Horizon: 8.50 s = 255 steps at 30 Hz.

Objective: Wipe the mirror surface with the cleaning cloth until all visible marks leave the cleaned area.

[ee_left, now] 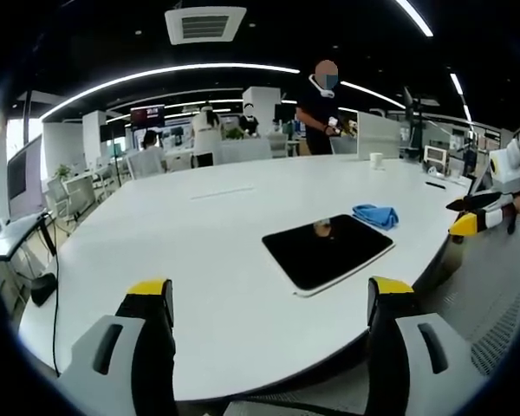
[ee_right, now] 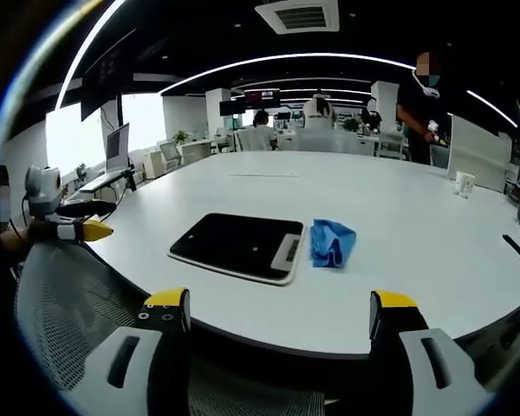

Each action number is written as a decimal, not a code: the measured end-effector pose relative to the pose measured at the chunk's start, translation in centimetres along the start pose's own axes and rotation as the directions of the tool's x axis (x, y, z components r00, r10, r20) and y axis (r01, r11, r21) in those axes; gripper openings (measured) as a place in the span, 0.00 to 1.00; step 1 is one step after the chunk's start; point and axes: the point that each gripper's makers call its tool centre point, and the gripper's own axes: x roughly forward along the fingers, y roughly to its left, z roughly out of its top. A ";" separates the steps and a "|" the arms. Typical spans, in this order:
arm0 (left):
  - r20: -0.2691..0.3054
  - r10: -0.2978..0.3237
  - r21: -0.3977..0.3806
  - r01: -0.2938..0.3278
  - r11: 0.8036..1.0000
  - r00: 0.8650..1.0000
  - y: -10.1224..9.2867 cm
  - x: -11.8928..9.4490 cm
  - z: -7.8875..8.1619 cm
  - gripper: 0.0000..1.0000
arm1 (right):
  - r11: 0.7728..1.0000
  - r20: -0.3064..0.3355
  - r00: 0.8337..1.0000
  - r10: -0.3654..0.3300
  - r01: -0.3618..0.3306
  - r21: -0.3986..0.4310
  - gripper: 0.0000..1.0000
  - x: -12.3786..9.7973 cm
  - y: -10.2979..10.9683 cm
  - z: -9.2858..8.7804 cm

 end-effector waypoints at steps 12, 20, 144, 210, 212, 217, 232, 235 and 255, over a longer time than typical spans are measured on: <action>0.002 0.001 0.001 -0.001 1.000 1.000 0.0 0.0 0.0 0.91 | 1.000 -0.001 1.000 0.003 -0.003 0.000 0.83 -0.1 0.3 0.0; -0.001 0.000 0.002 0.000 1.000 1.000 0.0 0.0 0.0 0.91 | 1.000 0.001 1.000 0.003 -0.003 0.003 0.82 -0.1 0.1 0.1; -0.020 -0.016 0.013 0.016 1.000 1.000 -0.2 -0.1 -0.3 0.88 | 0.999 0.011 1.000 -0.021 0.021 0.024 0.82 -0.1 -0.8 0.3; -0.006 -0.021 0.011 0.021 1.000 1.000 -0.3 0.0 -0.1 0.89 | 0.990 -0.185 0.982 -0.025 -0.001 -0.139 0.27 13.8 -6.4 2.5; -0.006 -0.021 0.011 0.021 1.000 1.000 -0.3 0.1 -0.1 0.89 | 0.991 -0.185 0.982 -0.032 0.007 -0.136 0.23 14.3 -6.7 2.5; -0.009 -0.024 0.011 0.024 1.000 1.000 -0.4 0.1 -0.1 0.89 | 0.995 -0.191 0.981 -0.036 0.019 -0.094 0.18 15.3 -7.1 2.3; -0.016 -0.024 0.013 0.024 1.000 1.000 -0.3 0.1 -0.3 0.89 | 0.995 -0.221 0.974 -0.045 0.025 -0.095 0.12 17.3 -7.1 1.2; -0.017 -0.023 0.013 0.023 1.000 1.000 -0.3 0.1 -0.3 0.89 | 0.996 -0.212 0.976 -0.044 0.025 -0.089 0.10 17.4 -6.9 1.3; -0.011 -0.027 0.012 0.027 1.000 1.000 -0.3 0.0 -0.3 0.90 | 0.998 -0.184 0.982 -0.035 0.043 0.039 0.00 19.6 -7.5 3.2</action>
